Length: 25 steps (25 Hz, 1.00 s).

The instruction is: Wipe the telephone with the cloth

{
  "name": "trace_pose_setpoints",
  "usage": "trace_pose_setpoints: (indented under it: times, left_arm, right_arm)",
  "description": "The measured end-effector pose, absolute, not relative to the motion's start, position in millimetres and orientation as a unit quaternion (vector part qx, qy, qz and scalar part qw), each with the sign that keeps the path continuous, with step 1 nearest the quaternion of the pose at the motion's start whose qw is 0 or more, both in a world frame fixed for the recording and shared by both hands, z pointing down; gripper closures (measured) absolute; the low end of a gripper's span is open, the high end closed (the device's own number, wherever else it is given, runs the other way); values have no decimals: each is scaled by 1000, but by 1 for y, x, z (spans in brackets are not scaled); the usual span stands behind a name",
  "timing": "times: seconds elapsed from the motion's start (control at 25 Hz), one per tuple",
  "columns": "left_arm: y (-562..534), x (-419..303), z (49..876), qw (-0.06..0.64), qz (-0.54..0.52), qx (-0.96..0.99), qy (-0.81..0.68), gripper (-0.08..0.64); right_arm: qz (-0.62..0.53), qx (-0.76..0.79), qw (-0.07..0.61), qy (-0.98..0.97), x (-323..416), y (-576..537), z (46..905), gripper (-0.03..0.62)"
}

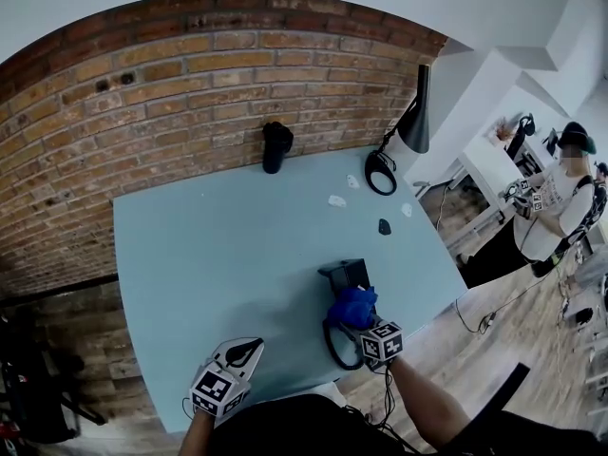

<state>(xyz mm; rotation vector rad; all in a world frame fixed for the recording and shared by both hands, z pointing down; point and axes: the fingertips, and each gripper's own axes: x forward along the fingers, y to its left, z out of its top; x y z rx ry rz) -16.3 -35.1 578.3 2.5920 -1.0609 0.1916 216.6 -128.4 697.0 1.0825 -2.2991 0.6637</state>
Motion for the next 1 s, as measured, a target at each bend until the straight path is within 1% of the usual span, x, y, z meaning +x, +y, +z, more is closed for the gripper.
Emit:
trace_pose_setpoints:
  times: [0.32, 0.4, 0.48, 0.52, 0.68, 0.76, 0.84, 0.92, 1.0]
  left_arm:
    - [-32, -12, 581, 170, 71, 913, -364, 560]
    - [-32, -12, 581, 171, 71, 913, -364, 560]
    - [-32, -12, 581, 172, 70, 913, -363, 560]
    - [-32, -12, 581, 173, 69, 913, -363, 560]
    - [-29, -10, 584, 176, 73, 914, -359, 560]
    - [-30, -11, 584, 178, 72, 913, -360, 560]
    - [-31, -13, 585, 180, 71, 912, -363, 560]
    - [-32, -14, 585, 181, 71, 910, -365, 560]
    - [-33, -15, 586, 182, 71, 909, -368, 560]
  right_arm:
    - [267, 384, 279, -839, 224, -91, 715, 397]
    - [281, 371, 296, -834, 226, -82, 722, 397]
    - [295, 342, 334, -827, 226, -71, 732, 397]
    - [294, 318, 364, -825, 226, -64, 738, 397]
    - [232, 174, 505, -813, 229, -38, 744, 397]
    - [216, 113, 541, -805, 229, -42, 732, 397]
    - [211, 95, 530, -816, 224, -67, 707, 397]
    - [201, 138, 465, -851, 210, -116, 669, 397]
    - [167, 239, 384, -876, 201, -180, 630, 397]
